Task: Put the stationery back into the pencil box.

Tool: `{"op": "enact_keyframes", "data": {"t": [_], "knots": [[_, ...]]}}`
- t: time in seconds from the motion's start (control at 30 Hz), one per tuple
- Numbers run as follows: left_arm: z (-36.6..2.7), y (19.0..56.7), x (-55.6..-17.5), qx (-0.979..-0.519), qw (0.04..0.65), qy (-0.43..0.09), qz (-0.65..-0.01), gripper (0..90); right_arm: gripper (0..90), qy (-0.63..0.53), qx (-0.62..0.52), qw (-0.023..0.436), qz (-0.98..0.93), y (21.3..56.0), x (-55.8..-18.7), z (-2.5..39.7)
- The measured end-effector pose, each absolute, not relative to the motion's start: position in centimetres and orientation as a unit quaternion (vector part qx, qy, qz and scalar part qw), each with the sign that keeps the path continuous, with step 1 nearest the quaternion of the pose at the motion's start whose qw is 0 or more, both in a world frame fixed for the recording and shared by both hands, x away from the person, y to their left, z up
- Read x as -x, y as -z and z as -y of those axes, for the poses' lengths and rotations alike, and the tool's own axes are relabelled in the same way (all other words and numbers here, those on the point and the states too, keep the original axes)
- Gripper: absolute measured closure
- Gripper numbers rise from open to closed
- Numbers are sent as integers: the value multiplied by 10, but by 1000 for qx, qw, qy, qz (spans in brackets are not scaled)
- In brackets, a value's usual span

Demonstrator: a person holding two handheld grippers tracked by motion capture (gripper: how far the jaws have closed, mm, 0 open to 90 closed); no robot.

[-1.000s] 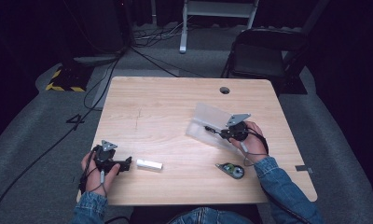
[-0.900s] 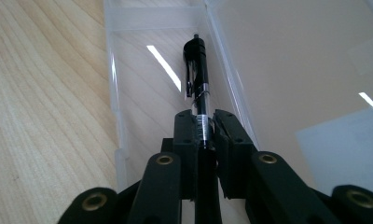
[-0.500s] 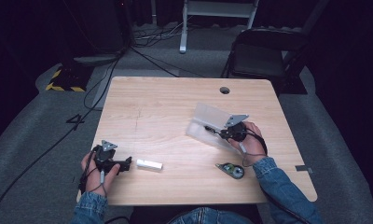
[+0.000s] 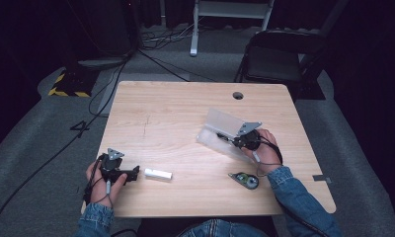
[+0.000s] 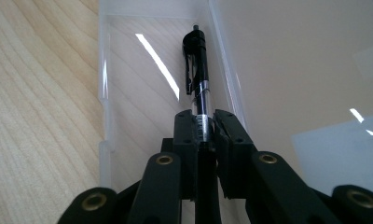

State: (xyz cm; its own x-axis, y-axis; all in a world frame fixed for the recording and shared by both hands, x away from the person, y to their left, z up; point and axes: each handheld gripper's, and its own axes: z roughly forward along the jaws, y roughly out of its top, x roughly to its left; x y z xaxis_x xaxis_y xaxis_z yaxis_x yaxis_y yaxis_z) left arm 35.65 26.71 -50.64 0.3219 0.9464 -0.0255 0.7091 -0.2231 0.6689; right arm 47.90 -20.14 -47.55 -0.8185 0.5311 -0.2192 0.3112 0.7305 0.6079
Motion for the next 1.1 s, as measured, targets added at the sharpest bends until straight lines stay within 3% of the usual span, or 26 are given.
{"op": "enact_keyframes", "data": {"t": [0.8, 1.1], "knots": [[-267, 506, -356, -756, 298, -199, -547, 12, 716, -306, -232, 211, -899, 462, -473, 206], [-267, 506, -357, -757, 297, -199, -547, 9, 686, -342, -242, 194, -887, 447, -462, 213]]}}
